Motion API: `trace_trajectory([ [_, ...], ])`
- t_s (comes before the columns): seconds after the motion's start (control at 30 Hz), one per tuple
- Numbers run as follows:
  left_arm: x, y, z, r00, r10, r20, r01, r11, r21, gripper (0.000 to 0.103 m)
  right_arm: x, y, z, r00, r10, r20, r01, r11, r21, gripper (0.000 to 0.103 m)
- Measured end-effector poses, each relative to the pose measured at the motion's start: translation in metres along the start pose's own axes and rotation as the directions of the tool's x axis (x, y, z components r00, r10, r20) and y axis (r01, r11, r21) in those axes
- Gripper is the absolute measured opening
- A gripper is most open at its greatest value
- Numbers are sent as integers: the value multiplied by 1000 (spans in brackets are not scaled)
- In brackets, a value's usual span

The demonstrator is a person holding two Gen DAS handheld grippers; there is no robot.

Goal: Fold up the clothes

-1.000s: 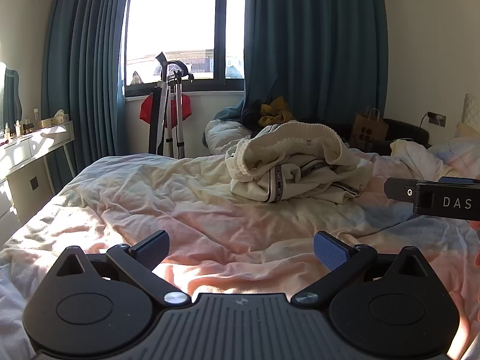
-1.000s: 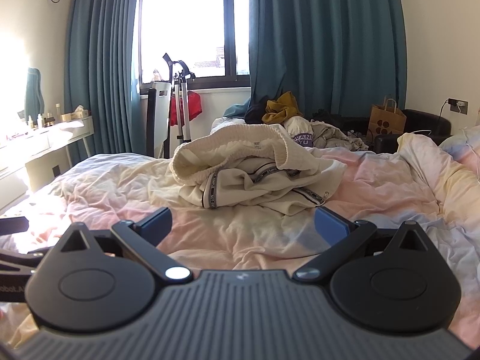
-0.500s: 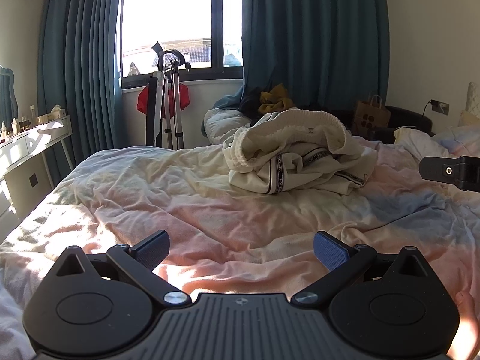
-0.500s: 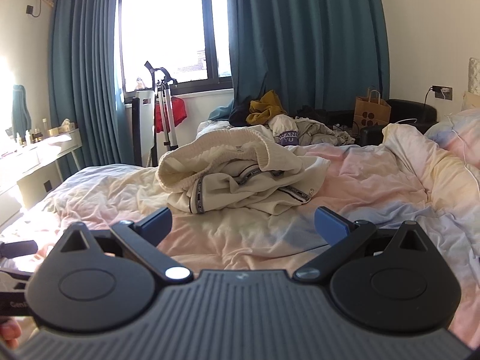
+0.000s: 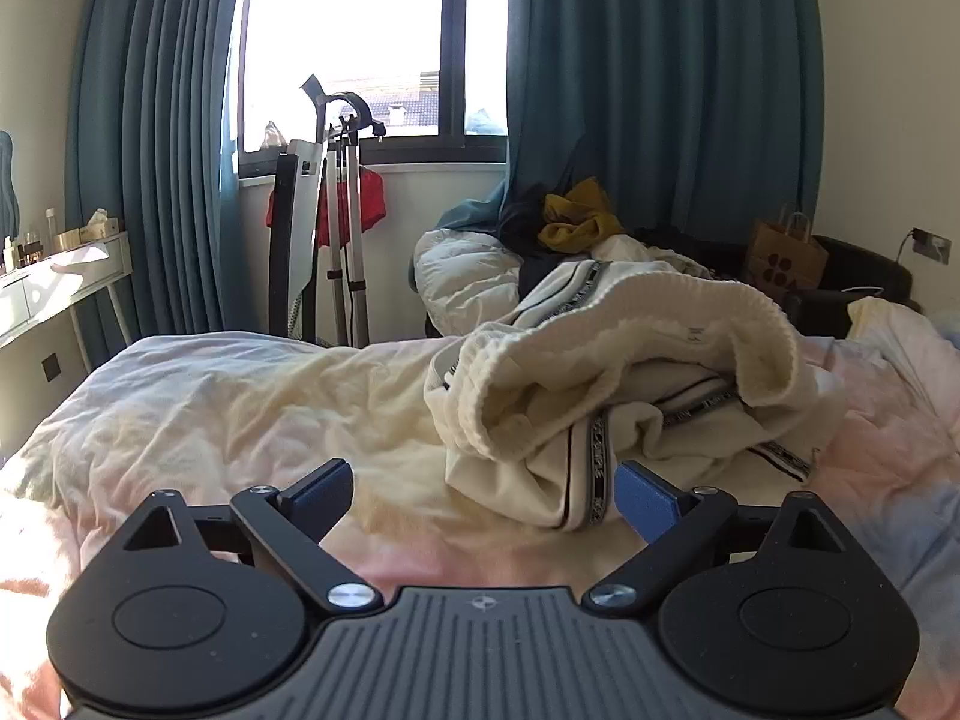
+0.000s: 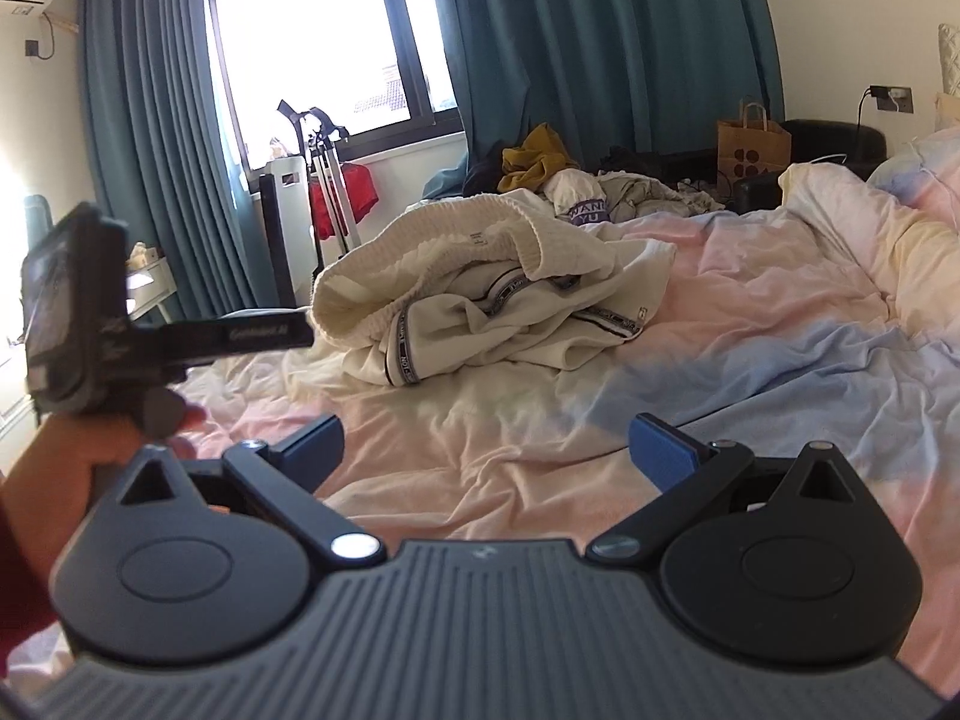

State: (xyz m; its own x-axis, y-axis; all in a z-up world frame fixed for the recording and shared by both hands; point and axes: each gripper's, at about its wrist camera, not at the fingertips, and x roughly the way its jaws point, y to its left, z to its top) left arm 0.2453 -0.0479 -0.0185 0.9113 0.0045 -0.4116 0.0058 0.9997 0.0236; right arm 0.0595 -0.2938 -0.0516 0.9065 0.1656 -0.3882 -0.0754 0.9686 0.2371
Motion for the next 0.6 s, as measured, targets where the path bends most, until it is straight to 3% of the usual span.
trace_trajectory([
  [0.27,99,-14,16,992,122,-9,-122,991,50,81,40,-10,-5,1000,9,-29,-11,999,-46,103],
  [0.37,112,-14,20,989,148,-2,-148,989,29,60,58,-19,-5,999,-8,-34,6,999,-38,103],
  [0.53,99,-6,29,988,149,35,-148,988,-45,13,80,-33,-10,997,-19,-79,22,999,34,103],
  [0.6,80,-7,28,986,148,70,-144,988,-60,11,83,-38,-11,997,-20,-77,25,997,69,103],
])
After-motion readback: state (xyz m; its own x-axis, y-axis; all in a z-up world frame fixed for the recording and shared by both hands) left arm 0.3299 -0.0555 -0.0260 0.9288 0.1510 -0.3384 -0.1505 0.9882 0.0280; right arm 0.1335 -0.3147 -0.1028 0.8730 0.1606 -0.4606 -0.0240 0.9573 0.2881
